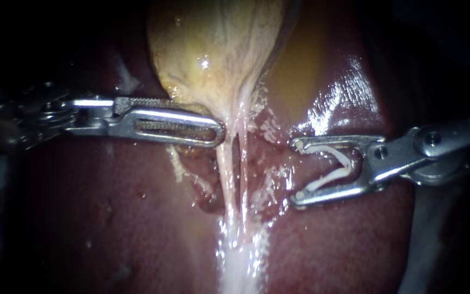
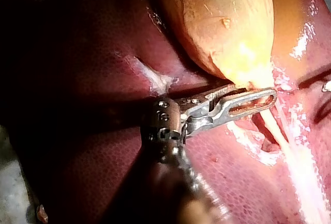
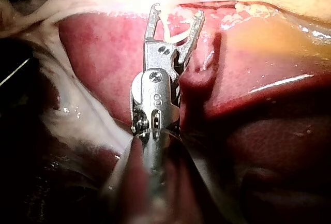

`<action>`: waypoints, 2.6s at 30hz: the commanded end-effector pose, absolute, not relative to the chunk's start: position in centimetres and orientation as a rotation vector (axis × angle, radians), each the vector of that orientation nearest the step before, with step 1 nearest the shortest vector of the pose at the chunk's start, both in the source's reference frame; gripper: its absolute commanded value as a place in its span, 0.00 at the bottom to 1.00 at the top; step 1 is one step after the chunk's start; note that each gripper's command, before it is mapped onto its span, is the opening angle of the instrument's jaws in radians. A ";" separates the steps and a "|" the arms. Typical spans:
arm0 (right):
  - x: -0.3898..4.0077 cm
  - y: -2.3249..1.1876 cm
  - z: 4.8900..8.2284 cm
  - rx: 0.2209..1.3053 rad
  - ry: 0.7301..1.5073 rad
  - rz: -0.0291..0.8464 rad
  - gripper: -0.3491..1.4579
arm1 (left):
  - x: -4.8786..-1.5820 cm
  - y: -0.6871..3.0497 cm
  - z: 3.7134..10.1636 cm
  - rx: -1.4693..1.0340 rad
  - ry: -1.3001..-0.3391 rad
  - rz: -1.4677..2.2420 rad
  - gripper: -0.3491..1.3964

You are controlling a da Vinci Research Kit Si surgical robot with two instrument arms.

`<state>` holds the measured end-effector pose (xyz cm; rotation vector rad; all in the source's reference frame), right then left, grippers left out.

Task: Grabbing gallbladder

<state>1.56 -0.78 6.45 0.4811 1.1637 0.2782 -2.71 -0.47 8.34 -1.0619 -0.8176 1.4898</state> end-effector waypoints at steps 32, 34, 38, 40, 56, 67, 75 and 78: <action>1.59 -0.78 6.46 0.480 1.163 0.279 0.47 | -2.79 -0.30 8.46 -1.066 -0.826 1.478 0.00; 1.59 -0.78 6.46 0.480 1.163 0.279 0.47 | -2.78 -0.30 8.46 -1.067 -0.836 1.481 0.00; 1.58 -0.78 6.46 0.480 1.163 0.279 0.47 | -2.74 -0.32 8.44 -1.069 -0.871 1.494 0.00; 1.58 -0.78 6.46 0.480 1.163 0.279 0.47 | -2.73 -0.33 8.43 -1.070 -0.880 1.497 0.00; 1.56 -0.78 6.46 0.481 1.164 0.278 0.47 | -2.47 -0.46 7.93 -1.072 -0.941 1.515 0.00; 1.56 -0.78 6.47 0.480 1.163 0.279 0.46 | -2.25 -0.37 7.49 -1.091 -0.932 1.506 0.00; 1.56 -0.77 6.47 0.480 1.163 0.279 0.46 | -2.26 -0.34 7.27 -1.108 -0.930 1.495 0.00; 1.56 -0.77 6.47 0.480 1.163 0.279 0.46 | -2.27 -0.35 7.25 -1.111 -0.930 1.493 0.00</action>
